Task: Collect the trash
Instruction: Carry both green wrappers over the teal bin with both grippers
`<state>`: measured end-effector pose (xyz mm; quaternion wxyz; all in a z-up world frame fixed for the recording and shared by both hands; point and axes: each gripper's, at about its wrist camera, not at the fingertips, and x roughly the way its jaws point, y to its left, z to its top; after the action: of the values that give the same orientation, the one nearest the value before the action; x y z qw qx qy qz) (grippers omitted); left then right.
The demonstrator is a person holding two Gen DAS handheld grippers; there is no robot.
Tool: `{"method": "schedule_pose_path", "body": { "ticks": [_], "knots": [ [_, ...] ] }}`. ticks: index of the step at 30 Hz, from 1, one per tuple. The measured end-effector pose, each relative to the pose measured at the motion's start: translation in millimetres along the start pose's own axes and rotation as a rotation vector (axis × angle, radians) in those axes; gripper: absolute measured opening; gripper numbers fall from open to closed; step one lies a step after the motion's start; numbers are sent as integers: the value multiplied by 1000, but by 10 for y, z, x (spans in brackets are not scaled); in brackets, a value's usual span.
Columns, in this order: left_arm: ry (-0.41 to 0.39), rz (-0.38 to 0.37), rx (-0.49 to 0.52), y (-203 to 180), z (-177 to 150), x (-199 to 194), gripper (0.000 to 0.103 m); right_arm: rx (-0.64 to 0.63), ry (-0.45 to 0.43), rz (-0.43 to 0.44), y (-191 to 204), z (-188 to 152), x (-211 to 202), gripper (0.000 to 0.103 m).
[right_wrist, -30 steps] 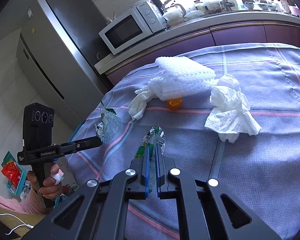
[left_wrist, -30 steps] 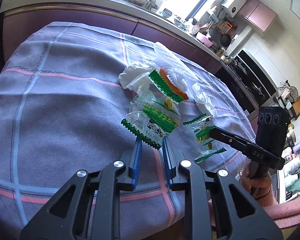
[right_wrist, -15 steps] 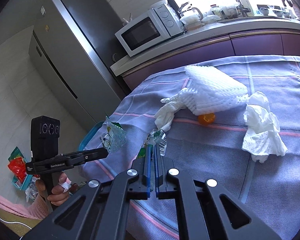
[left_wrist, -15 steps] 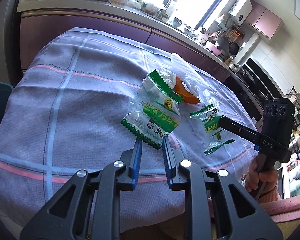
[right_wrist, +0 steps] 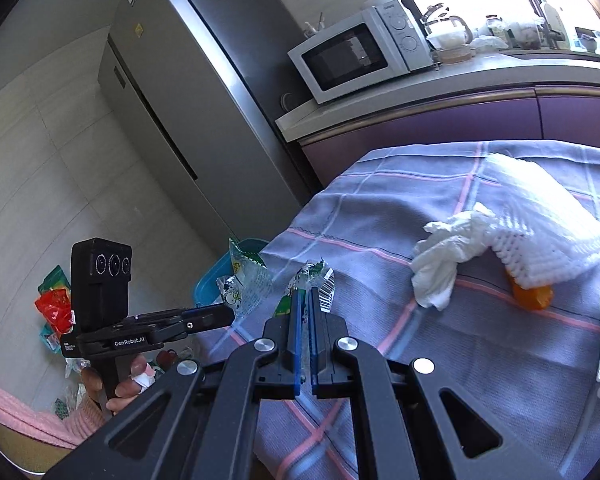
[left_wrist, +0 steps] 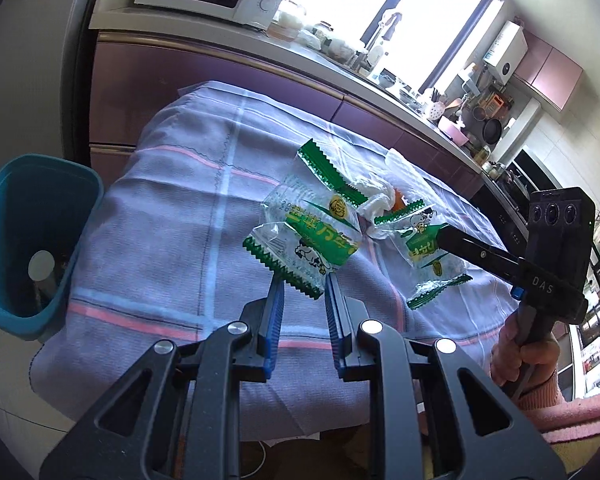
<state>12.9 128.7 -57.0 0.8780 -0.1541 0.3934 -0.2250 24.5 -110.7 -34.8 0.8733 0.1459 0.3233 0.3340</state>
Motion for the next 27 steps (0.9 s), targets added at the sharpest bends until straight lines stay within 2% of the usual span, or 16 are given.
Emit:
{"method": "schedule_pose_path", "body": {
  "ticks": [12, 20, 27],
  "knots": [
    [-89, 109, -97, 475, -36, -542, 21, -67, 74, 115, 331, 259, 545, 2],
    [-141, 199, -166, 863, 47, -781, 21, -130, 119, 167, 618, 430, 925, 2],
    [-152, 279, -216, 1223, 107, -866, 21, -166, 166, 203, 816, 535, 1294, 2]
  ]
}}
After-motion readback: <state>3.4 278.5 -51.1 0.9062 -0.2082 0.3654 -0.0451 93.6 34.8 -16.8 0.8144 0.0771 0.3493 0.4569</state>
